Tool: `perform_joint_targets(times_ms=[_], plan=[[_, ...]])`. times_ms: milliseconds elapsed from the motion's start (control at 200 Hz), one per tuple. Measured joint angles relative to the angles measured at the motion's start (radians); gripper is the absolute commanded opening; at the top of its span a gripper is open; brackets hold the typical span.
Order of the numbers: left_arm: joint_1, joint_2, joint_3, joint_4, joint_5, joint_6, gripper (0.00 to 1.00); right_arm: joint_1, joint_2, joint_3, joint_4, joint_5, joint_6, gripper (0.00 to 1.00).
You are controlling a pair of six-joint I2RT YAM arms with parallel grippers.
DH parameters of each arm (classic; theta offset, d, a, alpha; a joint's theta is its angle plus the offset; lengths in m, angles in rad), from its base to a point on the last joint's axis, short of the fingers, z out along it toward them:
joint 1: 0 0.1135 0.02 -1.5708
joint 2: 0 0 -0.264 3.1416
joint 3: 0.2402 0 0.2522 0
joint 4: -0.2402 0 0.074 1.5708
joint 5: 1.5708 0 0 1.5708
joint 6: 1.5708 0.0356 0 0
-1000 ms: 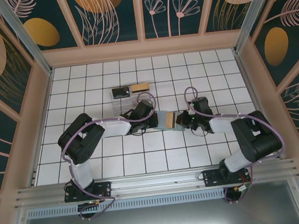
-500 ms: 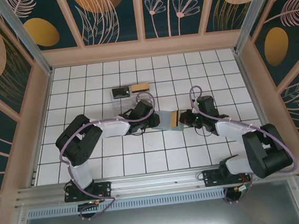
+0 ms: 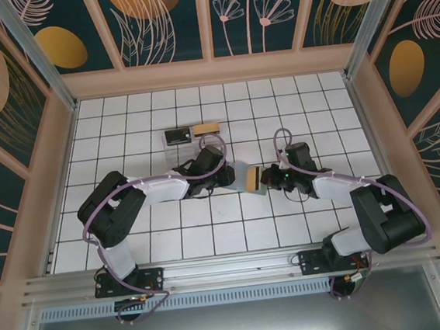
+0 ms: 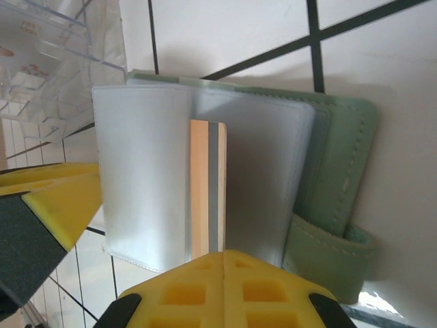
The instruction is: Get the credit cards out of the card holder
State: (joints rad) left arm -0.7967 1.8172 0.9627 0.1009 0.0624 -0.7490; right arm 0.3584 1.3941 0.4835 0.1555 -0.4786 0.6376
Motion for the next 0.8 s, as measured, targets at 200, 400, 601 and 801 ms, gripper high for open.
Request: perform_joint_targets(times_ms=[200,400,601,801], plan=[[0.000,0.012,-0.003,0.000,0.005,0.000,0.29,0.009,0.013,0.001,0.031,-0.020,0.015,0.17],[0.000,0.018,-0.008,0.000,0.007,0.000,0.28,0.017,0.021,0.008,0.044,-0.021,0.019,0.19],[0.000,0.018,-0.009,0.000,0.007,0.000,0.28,0.032,0.053,0.023,0.049,-0.020,0.019,0.19],[0.000,0.018,-0.009,0.000,0.007,0.000,0.28,0.043,0.067,0.035,0.050,-0.016,0.025,0.06]])
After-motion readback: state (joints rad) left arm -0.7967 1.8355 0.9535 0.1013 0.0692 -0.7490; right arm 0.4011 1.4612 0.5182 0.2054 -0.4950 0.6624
